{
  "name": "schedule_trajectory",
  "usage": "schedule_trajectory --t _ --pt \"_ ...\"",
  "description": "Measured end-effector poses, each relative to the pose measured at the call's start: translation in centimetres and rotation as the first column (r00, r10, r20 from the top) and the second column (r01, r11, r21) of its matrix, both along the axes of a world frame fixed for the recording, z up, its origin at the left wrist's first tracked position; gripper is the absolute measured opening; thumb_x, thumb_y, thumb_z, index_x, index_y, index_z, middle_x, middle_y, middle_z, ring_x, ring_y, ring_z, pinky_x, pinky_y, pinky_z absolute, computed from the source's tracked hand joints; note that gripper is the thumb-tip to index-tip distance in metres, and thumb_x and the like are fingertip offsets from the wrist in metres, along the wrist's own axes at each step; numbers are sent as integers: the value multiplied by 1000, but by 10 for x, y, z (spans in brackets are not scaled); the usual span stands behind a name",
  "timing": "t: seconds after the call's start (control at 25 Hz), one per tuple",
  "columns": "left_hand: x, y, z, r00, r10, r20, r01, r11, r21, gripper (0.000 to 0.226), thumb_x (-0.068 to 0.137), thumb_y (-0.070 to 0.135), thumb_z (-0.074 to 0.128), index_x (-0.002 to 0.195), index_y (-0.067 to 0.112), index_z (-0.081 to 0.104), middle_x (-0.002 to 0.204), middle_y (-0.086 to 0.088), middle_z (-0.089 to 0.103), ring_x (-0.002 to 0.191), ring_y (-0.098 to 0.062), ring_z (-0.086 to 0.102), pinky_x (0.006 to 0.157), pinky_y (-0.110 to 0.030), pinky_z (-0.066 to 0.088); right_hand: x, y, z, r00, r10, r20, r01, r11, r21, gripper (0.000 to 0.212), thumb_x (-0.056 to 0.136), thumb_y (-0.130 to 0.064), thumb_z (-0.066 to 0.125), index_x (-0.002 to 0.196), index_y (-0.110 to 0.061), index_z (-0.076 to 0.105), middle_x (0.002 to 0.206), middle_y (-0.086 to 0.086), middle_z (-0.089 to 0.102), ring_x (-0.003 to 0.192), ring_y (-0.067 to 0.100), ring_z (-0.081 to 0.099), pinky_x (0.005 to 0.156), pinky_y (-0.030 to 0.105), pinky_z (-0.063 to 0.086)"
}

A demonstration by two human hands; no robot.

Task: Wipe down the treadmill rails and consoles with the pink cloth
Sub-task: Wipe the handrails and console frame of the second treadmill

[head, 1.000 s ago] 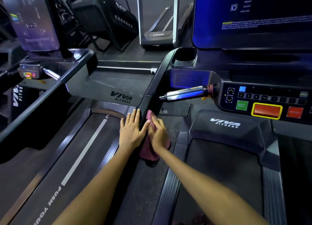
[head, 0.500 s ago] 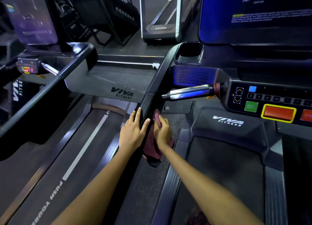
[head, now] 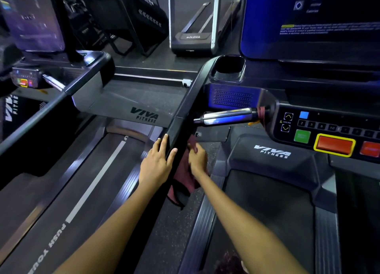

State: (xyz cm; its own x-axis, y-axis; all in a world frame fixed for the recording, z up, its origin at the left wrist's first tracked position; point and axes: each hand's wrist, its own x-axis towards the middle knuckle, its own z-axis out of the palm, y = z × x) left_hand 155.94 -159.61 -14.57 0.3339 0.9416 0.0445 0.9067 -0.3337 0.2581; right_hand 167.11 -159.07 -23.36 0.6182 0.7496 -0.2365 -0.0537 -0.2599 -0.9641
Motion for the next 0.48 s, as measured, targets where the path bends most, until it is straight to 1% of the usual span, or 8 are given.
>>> schedule_trajectory --t 0.04,0.12,0.2,0.28,0.36,0.4,0.48 --pt "1 0 0 1000 2 2 -2 1000 -2 60 96 51 28 149 28 14 153 0 24 134 -22 34 93 -38 41 7 10 2 999 -26 -19 25 999 -45 19 92 -22 52 83 -10 64 83 14 65 75 29 58 66 36 41" --pt "1 -2 1 1000 10 2 -9 1000 -9 60 96 52 28 149 29 14 152 0 25 134 -22 35 94 -39 40 22 28 11 999 -38 3 38 992 -119 22 92 -24 49 92 -8 64 96 17 67 87 35 61 67 36 42" --pt "0 -3 1 1000 7 7 -7 1000 -12 59 96 52 28 149 29 14 152 0 24 133 -22 35 94 -40 40 28 32 15 998 -40 40 45 991 -125 21 91 -20 47 94 -8 64 103 16 65 93 37 60 69 36 42" --pt "0 -2 1 1000 16 11 -16 1000 -20 59 95 52 29 148 30 14 153 1 23 133 -22 35 93 -40 40 18 18 19 997 -33 64 39 993 -107 23 91 -18 48 103 -11 66 110 12 62 99 35 59 72 33 41" --pt "0 -1 1 1000 24 7 -23 1000 -20 60 95 53 29 148 31 14 153 1 23 133 -23 36 92 -41 40 -2 -3 23 996 -23 87 23 1000 -6 27 92 -18 52 115 -13 65 113 7 62 103 28 59 73 27 39" --pt "1 -1 1 1000 23 9 -23 1000 -21 60 95 53 29 148 31 14 153 1 23 132 -23 37 91 -41 41 -9 -13 26 990 -15 142 3 997 79 30 91 -17 54 120 -15 63 114 5 62 103 23 59 75 25 40" --pt "2 -2 1 1000 23 15 -22 999 -24 59 95 53 28 148 30 15 153 1 22 133 -24 37 92 -42 41 -10 -23 26 945 -7 328 -67 975 214 35 90 -15 58 125 -16 60 116 2 61 103 18 60 78 26 45"
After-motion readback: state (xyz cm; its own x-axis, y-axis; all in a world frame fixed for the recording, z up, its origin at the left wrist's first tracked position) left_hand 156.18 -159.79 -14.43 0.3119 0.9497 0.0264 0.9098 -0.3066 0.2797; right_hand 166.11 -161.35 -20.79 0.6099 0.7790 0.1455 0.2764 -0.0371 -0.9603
